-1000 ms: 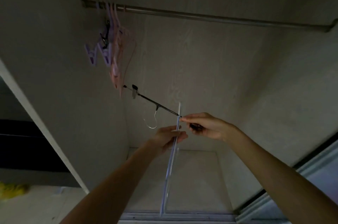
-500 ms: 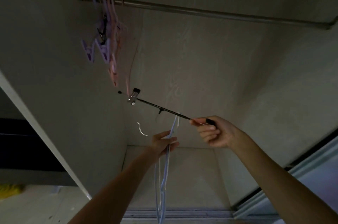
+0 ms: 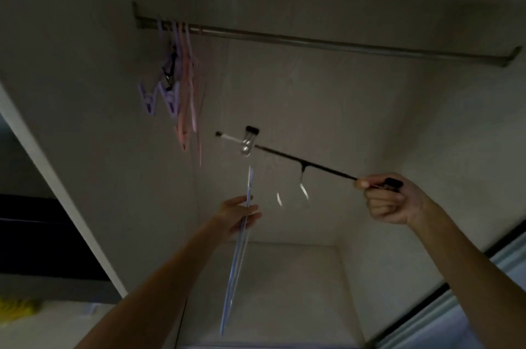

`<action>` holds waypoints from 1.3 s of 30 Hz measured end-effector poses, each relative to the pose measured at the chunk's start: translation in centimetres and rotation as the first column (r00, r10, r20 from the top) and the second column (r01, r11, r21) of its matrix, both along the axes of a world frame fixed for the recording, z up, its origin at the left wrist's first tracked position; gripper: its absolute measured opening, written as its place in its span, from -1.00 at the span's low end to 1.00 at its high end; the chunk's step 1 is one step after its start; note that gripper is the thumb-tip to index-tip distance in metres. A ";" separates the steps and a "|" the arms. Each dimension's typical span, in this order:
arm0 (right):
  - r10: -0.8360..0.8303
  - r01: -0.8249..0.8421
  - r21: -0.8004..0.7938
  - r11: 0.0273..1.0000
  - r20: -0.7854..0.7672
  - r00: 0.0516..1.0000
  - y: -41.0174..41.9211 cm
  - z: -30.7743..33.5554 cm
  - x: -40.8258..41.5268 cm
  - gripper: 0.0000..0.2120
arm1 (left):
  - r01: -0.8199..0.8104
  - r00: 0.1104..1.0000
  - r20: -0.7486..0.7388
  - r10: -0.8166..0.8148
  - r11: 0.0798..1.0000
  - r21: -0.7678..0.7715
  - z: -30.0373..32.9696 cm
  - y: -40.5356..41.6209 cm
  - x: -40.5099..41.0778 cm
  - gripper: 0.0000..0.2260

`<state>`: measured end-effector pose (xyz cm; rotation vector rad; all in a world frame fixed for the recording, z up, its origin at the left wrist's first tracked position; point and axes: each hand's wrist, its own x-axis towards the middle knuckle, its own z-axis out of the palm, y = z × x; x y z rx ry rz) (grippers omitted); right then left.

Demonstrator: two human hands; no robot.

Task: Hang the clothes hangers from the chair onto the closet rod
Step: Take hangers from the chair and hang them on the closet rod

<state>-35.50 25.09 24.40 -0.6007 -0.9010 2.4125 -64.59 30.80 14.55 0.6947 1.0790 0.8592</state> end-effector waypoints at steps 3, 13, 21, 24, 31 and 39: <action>-0.017 0.017 -0.005 1.000 -0.107 0.994 1.1 1.1 1.0 -0.61 | -0.031 0.999 -0.020 0.031 0.999 -0.013 1.2 0.5 -0.3 -0.79; -0.693 0.646 -0.251 0.721 -0.268 0.669 8.0 6.1 -8.2 -0.90 | -0.164 0.986 -0.021 0.163 0.986 -0.016 6.4 4.4 -1.0 -0.81; -0.680 0.505 -0.461 0.730 -0.566 0.466 12.8 9.7 -17.6 -0.84 | -0.155 0.987 -0.040 0.156 0.987 0.035 8.6 5.5 -2.5 -0.80; -0.733 0.448 -0.582 0.679 -0.579 0.357 15.1 10.2 -19.6 -0.77 | -0.162 0.986 -0.036 0.163 0.986 0.034 8.9 5.9 -3.2 -0.80; -0.674 0.398 -0.557 0.729 -0.483 0.560 16.4 8.1 -21.2 -0.57 | -0.150 0.986 -0.071 0.152 0.988 0.035 8.8 6.3 -5.1 -0.79; -0.651 0.646 -0.161 0.746 0.029 0.759 16.7 7.7 -18.1 -0.56 | -0.097 0.987 -0.122 0.102 0.994 0.042 9.3 6.4 -5.6 -0.75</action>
